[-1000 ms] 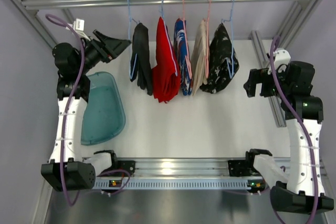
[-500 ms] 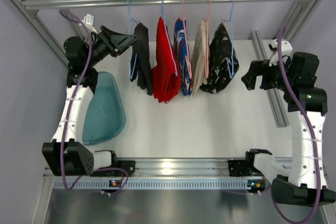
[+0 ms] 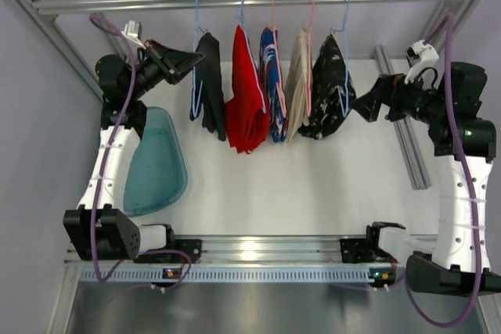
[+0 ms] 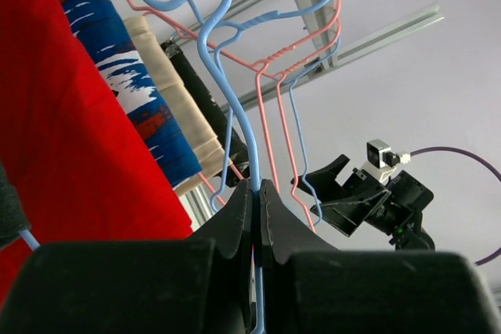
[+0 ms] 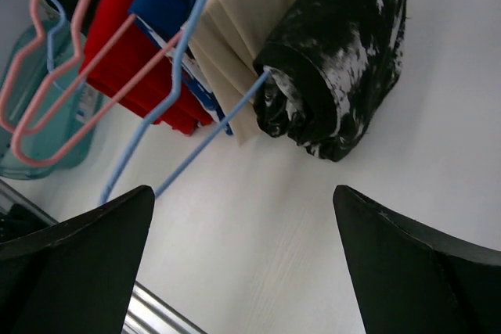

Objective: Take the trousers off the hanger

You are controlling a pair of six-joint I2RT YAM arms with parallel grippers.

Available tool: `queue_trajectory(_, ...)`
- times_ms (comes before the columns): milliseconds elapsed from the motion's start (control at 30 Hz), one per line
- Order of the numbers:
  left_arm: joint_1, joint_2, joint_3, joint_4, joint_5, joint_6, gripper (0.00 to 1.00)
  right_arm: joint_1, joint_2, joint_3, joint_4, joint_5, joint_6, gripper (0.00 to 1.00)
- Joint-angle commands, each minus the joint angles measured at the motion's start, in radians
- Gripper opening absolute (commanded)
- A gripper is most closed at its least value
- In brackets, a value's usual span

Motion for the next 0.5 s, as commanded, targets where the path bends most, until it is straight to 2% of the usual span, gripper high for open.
queue_trajectory(0,-0.004,-0.022,0.037,0.253,-0.006,-0.032,0.0,-0.009,0.012,0.056,0.069,-0.137,0.111,0.99)
queue_trajectory(133,-0.004,-0.05,0.053,0.362,-0.02,-0.048,0.0,-0.011,0.013,0.048,0.176,-0.235,0.177,0.99)
queue_trajectory(300,-0.004,-0.096,0.085,0.365,-0.026,0.029,0.0,-0.011,0.016,0.051,0.276,-0.27,0.271,1.0)
queue_trajectory(467,-0.004,-0.169,0.032,0.364,-0.019,0.064,0.0,-0.009,0.027,0.06,0.369,-0.303,0.368,0.99)
